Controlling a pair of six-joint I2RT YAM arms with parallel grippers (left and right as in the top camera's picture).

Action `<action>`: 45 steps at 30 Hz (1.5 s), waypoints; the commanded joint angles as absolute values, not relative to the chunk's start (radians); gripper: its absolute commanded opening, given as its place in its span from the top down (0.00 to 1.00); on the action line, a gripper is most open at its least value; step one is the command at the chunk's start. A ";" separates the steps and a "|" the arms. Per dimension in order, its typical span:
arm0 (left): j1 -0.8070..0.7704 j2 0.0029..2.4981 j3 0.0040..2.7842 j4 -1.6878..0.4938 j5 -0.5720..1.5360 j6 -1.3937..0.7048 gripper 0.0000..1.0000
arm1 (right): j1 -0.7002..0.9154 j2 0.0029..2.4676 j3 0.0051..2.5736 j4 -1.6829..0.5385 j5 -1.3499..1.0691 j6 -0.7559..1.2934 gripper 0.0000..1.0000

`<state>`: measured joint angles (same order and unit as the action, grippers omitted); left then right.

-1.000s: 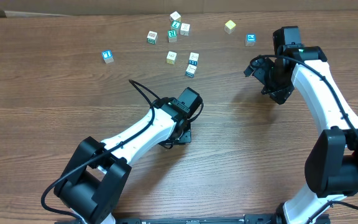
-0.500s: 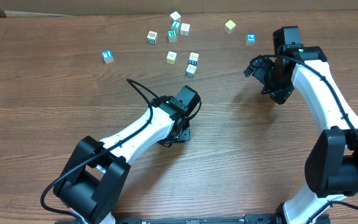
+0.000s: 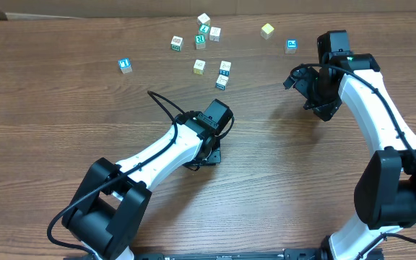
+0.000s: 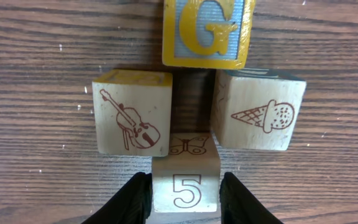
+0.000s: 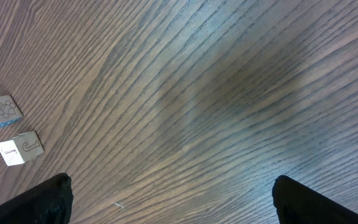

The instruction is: Form a circle

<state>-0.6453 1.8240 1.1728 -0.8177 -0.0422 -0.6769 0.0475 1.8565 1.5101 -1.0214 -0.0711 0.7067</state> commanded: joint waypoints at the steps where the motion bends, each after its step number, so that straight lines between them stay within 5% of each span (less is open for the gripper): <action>1: -0.635 1.837 1.168 -0.814 -0.048 -0.650 0.67 | 0.050 1.844 1.525 -1.019 -0.064 0.706 0.00; 12: -0.635 1.837 1.168 -0.814 -0.047 -0.650 0.69 | 0.050 1.844 1.525 -1.019 -0.064 0.706 0.00; 22: -0.635 1.836 1.188 -0.831 -0.024 -0.624 0.47 | 0.050 1.844 1.525 -1.019 -0.064 0.706 0.00; 32: -0.615 1.836 1.475 -1.118 -0.116 -0.579 0.41 | 0.050 1.844 1.525 -1.019 -0.064 0.706 0.00; 45: -0.323 1.836 1.593 -1.255 -0.196 -0.579 0.28 | 0.050 1.844 1.525 -1.019 -0.064 0.706 0.00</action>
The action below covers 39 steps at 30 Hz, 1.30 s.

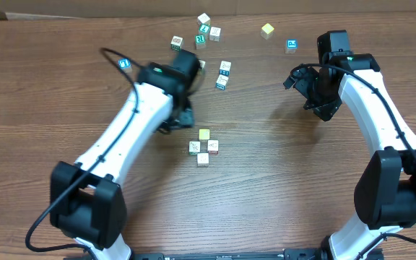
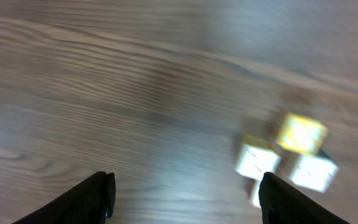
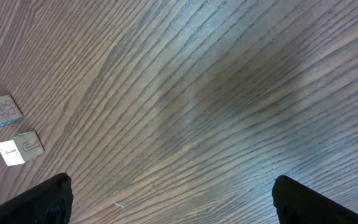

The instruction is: Form a circle

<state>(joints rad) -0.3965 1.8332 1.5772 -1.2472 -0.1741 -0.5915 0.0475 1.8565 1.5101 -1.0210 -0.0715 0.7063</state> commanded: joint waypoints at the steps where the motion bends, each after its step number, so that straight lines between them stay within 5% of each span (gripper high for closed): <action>1: -0.297 1.836 1.593 -1.255 -0.186 -0.579 0.28 | 0.050 1.844 1.525 -1.019 -0.064 0.706 0.00; 5: -0.226 1.836 1.593 -1.284 -0.144 -0.580 0.23 | 0.050 1.844 1.525 -1.019 -0.064 0.706 0.00; 6: -0.213 1.836 1.592 -1.294 -0.129 -0.580 0.01 | 0.050 1.844 1.525 -1.019 -0.064 0.706 0.00; 7: -0.203 1.836 1.592 -1.300 -0.120 -0.580 0.00 | 0.050 1.844 1.525 -1.019 -0.064 0.706 0.00; 39: -0.195 1.836 1.592 -1.297 -0.118 -0.574 0.00 | 0.050 1.844 1.525 -1.019 -0.064 0.706 0.00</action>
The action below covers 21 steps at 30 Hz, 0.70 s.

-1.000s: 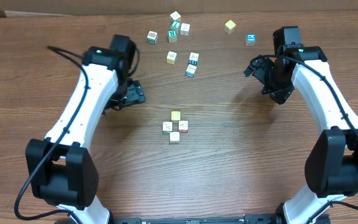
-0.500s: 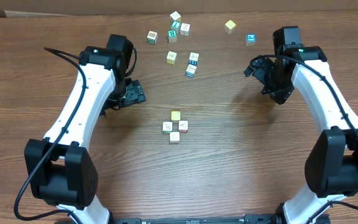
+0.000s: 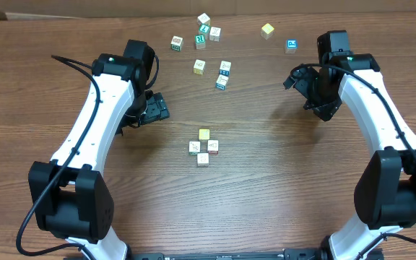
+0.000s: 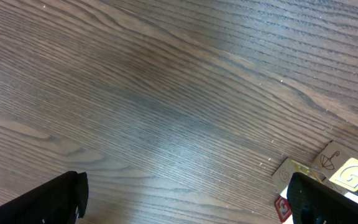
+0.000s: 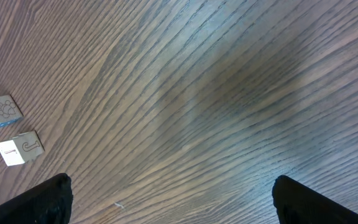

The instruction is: Form a circle

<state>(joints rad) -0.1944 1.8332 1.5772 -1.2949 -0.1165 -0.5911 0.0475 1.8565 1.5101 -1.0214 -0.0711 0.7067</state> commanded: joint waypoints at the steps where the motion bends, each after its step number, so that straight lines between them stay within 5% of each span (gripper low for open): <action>1: -0.195 1.835 1.592 -1.297 -0.118 -0.575 0.00 | 0.050 1.844 1.525 -1.019 -0.064 0.706 0.00; 21: -0.223 1.416 1.341 -0.770 -0.002 -0.310 0.00 | 0.050 1.844 1.525 -1.019 -0.064 0.706 0.00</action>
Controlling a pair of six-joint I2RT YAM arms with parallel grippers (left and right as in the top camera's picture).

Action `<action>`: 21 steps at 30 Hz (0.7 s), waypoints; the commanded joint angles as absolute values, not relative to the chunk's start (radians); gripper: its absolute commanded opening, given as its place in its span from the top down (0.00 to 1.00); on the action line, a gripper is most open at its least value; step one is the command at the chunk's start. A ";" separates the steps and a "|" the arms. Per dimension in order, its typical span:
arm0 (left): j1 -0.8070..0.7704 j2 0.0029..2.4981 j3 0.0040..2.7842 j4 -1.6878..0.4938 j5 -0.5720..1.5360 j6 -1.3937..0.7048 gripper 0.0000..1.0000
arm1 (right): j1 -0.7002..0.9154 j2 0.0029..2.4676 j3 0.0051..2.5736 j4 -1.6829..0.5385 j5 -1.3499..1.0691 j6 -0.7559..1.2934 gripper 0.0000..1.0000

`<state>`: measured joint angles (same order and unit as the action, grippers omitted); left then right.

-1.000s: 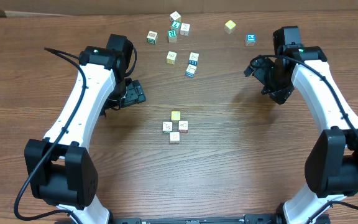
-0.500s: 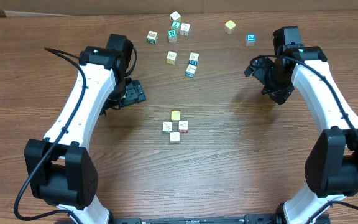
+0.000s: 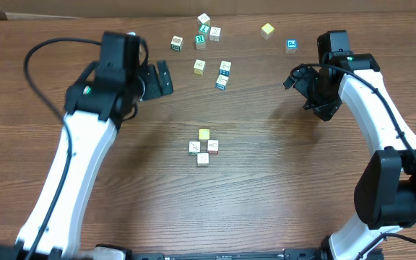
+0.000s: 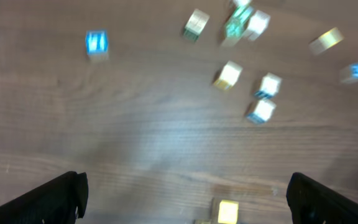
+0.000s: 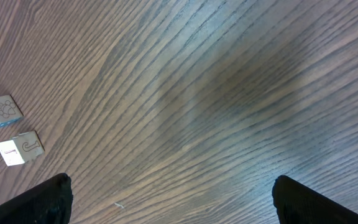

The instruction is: Form a circle

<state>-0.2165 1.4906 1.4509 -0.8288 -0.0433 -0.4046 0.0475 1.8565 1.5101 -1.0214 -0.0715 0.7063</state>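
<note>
Four wooden blocks form a tight cluster (image 3: 204, 148) at the table's middle, with the yellow block (image 4: 227, 211) at its far side. Several loose blocks (image 3: 199, 66) lie scattered at the back; the blurred left wrist view shows them from high up, including a blue one (image 4: 96, 43). My left gripper (image 3: 157, 78) hangs open and empty above the table, back-left of the cluster, its fingers (image 4: 61, 193) wide apart. My right gripper (image 3: 310, 92) is open and empty over bare wood at the right. Two loose blocks (image 5: 2, 111) show at its view's left edge.
More loose blocks sit at the back right: a yellow one (image 3: 267, 29) and a blue one (image 3: 292, 45). The left arm's cable (image 3: 42, 50) loops over the table's back left. The wooden tabletop (image 3: 280, 180) stretches around the cluster.
My left gripper has moved from just left of the cluster to farther back and higher, so its view now takes in the loose blocks. The right arm has not moved.
My left gripper's fingers first stood around the "5" block at the cluster's near side. Then it was open and away to the back left, leaving four blocks together. It stayed open left of the cluster, and now hangs high near the loose blocks. The right gripper never moved.
</note>
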 commanded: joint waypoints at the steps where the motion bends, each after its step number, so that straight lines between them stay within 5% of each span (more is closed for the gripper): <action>1: -0.223 1.390 1.296 -0.729 -0.002 -0.310 0.00 | 0.050 1.844 1.525 -1.019 -0.064 0.706 0.00; 17: -0.223 1.139 0.533 0.328 0.202 -0.318 0.01 | 0.050 1.844 1.525 -1.019 -0.064 0.706 0.00; 21: -0.223 1.092 0.432 0.435 0.199 -0.317 0.00 | 0.050 1.844 1.525 -1.019 -0.064 0.706 0.00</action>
<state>-0.2165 1.1408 0.5076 0.3901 0.1699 -0.3325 0.0475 1.8565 1.5101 -1.0214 -0.0708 0.7059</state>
